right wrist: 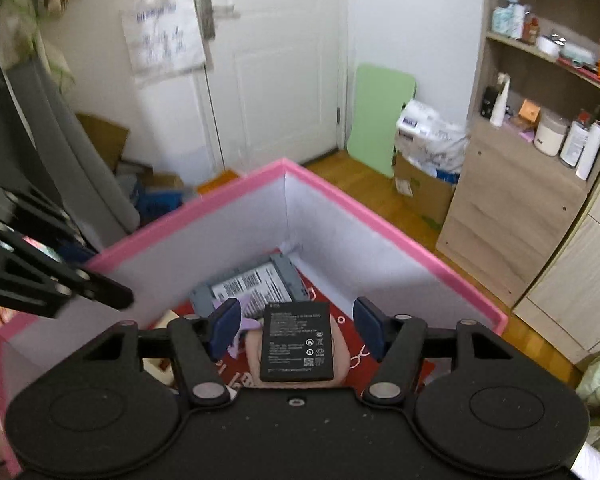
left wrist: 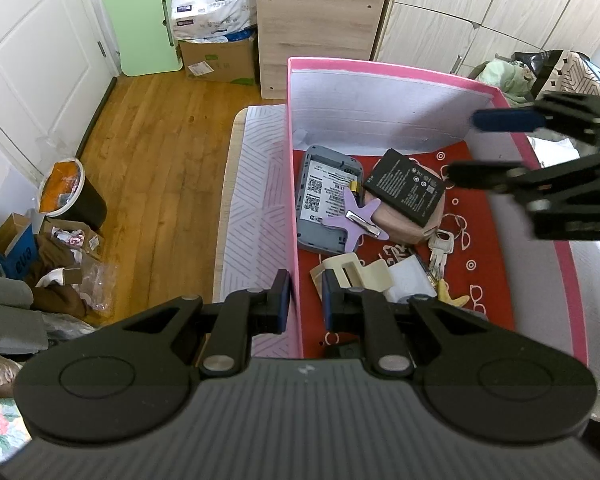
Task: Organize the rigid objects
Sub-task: 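Carry the black phone battery into the box and release it, then grasp the silver keys on the table with the right gripper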
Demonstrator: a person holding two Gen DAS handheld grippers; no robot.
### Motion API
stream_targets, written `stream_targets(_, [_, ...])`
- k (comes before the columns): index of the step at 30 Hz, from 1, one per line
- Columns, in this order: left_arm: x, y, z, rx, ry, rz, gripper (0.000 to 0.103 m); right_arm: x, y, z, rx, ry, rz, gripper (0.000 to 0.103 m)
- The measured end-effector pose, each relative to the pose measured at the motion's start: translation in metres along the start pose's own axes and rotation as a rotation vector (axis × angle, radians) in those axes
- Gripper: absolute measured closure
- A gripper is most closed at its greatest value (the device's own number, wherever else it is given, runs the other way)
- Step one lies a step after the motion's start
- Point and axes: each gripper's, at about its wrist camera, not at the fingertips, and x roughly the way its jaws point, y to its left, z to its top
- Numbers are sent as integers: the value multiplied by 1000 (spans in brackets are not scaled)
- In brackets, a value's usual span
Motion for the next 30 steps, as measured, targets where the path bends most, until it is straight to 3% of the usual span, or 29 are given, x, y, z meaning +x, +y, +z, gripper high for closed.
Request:
stream_targets(7, [0, 1, -1, -7, -4, 0, 89, -61, -13, -24, 56, -125, -54, 28])
stream_targets(16, [-1, 5, 2, -33, -1, -8, 89, -110, -53, -87, 173, -201, -208, 28])
stream_targets(21, [5, 1, 4, -29, 7, 11, 89, -109, -72, -123, 183, -186, -284, 28])
stream_targets(30, [-2, 0, 4, -46, -4, 21, 89, -77, -116, -167, 357, -109, -356, 31])
